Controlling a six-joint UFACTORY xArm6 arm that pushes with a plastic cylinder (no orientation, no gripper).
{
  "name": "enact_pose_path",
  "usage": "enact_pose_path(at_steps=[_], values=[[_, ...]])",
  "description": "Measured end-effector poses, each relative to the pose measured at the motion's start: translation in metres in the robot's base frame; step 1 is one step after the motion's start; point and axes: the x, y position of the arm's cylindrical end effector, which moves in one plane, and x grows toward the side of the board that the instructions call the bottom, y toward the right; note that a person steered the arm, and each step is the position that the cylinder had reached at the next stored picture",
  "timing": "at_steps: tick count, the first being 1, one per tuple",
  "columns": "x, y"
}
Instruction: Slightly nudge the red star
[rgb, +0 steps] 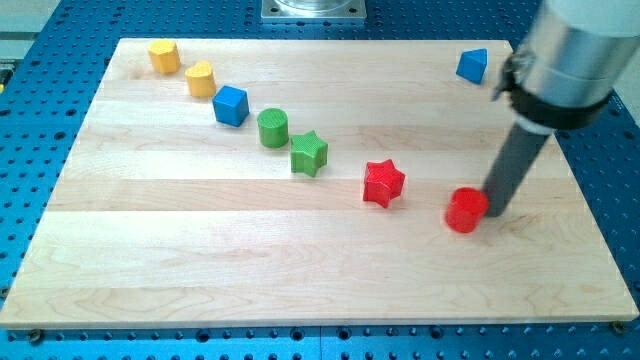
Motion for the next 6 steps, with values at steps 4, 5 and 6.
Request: enact_pose_path(at_steps=[4, 5, 6], values=[[-0.053, -0.072], [-0.053, -0.087], [-0.050, -0.086]])
